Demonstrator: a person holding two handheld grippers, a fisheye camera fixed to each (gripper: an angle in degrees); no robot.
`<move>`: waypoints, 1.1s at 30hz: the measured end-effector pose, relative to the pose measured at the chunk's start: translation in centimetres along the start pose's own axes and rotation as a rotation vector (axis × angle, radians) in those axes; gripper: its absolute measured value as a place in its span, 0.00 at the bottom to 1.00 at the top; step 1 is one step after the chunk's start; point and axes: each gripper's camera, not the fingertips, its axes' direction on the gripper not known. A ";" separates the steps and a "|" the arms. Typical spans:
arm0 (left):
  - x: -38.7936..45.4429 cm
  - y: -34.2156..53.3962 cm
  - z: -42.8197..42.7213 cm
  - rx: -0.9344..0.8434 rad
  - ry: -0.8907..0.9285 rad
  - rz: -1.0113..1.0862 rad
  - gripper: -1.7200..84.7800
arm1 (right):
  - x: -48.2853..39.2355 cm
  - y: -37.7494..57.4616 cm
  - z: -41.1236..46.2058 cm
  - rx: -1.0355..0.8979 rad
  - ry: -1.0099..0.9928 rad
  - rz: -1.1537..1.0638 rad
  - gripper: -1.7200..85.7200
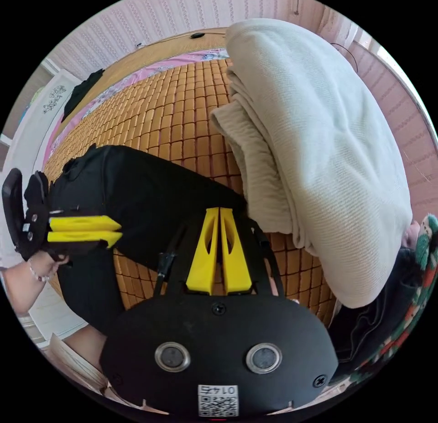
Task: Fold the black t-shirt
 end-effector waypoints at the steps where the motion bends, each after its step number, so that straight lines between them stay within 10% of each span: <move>1: 0.6 0.0 0.6 -0.019 0.005 0.004 0.05 | 0.2 -0.2 0.5 -0.009 -0.007 -0.009 0.01; 33: 9.1 5.2 -6.5 0.029 0.130 0.131 0.10 | 3.9 2.7 15.1 -0.066 0.227 -0.229 0.04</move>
